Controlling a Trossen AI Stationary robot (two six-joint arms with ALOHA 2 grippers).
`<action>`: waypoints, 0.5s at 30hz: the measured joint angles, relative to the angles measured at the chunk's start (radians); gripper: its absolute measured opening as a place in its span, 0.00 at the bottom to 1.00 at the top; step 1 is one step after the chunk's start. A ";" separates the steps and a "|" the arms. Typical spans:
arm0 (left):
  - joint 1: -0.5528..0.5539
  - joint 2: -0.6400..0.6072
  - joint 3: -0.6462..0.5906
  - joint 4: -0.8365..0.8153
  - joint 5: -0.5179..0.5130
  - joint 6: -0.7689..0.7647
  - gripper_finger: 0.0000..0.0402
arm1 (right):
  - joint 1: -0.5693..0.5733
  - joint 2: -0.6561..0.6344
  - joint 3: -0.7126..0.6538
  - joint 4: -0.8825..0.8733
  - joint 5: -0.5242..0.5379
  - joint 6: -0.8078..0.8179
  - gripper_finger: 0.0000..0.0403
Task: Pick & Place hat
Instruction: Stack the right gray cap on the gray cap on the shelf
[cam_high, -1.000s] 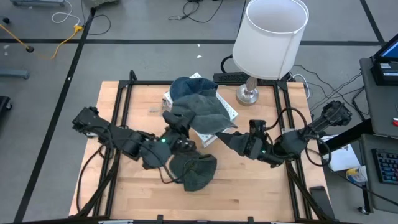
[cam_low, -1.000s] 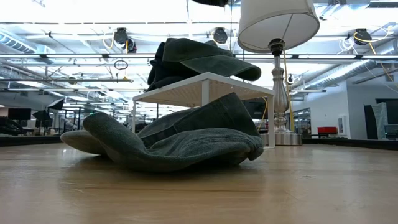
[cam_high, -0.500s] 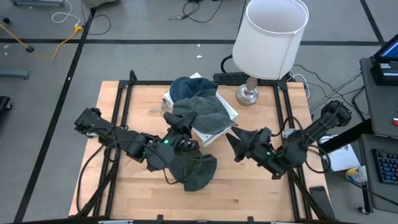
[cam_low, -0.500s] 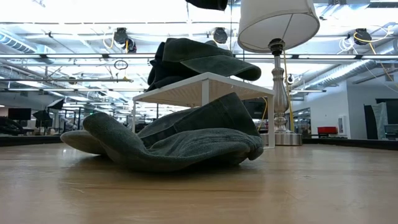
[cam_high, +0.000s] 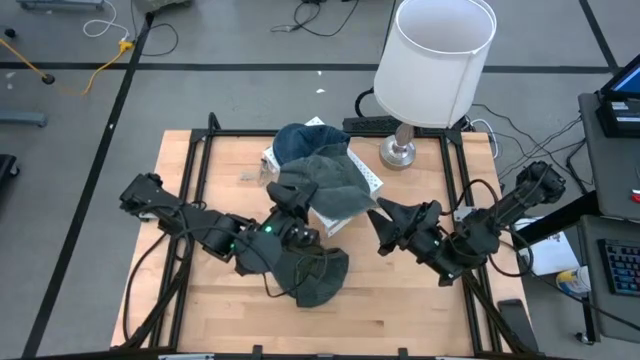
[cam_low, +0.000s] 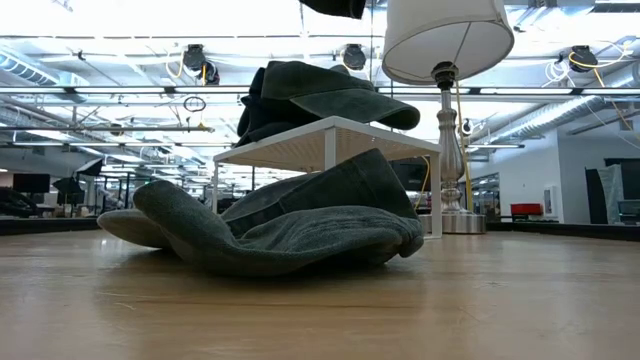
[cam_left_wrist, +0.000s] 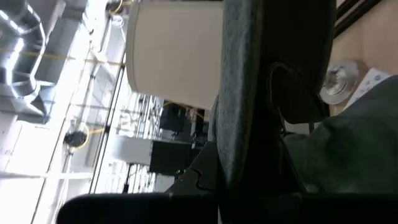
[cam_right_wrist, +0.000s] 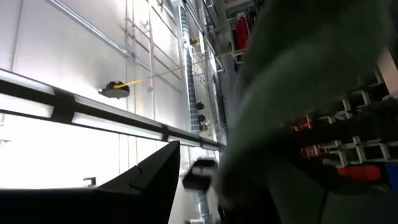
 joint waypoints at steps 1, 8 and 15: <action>-0.004 0.000 0.000 -0.001 0.007 0.006 0.02 | -0.004 0.000 0.000 0.000 -0.004 0.002 0.53; -0.027 0.000 0.000 0.000 0.041 0.078 0.02 | -0.015 0.000 0.000 -0.007 -0.024 0.047 0.51; -0.028 0.000 0.000 0.001 0.042 0.065 0.02 | -0.015 0.001 0.000 -0.037 -0.023 0.020 0.22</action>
